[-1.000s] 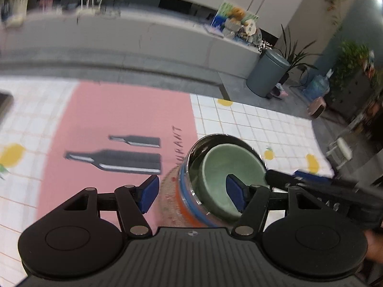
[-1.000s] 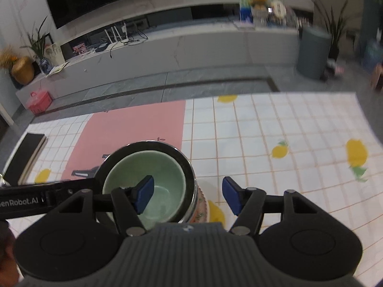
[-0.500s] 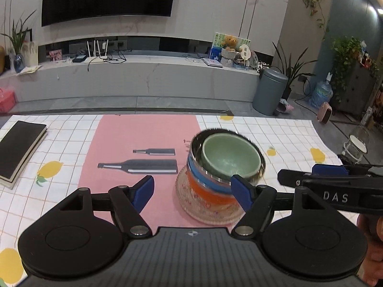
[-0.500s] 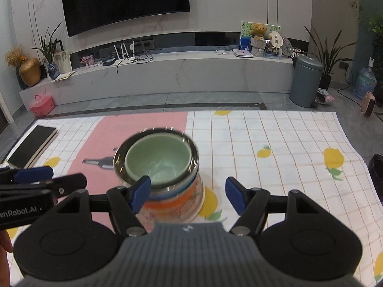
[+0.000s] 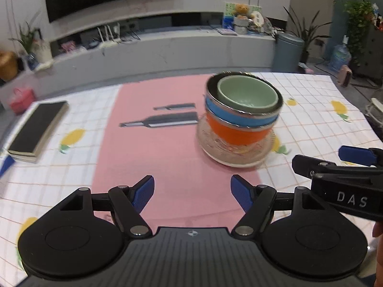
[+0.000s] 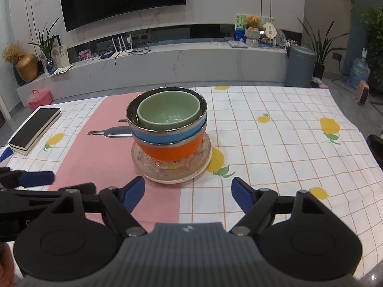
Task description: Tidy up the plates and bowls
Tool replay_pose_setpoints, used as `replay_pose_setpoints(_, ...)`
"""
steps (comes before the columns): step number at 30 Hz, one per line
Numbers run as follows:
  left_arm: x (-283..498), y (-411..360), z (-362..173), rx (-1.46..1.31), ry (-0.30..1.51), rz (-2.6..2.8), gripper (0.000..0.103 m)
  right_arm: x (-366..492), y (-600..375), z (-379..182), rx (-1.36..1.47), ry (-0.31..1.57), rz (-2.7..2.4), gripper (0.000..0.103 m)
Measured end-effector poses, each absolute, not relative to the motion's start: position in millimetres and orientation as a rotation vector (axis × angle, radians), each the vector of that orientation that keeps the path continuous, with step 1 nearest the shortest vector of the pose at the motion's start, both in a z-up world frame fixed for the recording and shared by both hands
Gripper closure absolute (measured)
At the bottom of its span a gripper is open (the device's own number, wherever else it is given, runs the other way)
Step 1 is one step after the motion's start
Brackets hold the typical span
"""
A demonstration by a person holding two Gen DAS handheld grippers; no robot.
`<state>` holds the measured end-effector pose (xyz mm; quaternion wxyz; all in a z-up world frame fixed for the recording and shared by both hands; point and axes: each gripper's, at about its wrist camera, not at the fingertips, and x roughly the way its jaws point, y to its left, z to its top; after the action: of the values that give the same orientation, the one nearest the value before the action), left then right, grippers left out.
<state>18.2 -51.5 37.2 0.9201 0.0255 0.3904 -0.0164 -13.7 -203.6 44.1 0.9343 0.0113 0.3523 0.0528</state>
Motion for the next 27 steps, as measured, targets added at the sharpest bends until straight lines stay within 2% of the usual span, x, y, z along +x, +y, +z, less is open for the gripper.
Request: replay_pose_setpoints(27,21,-44,24,0.025,0.836,0.021,0.016,-5,-197,33,-0.012,0.748,0.074,0.023)
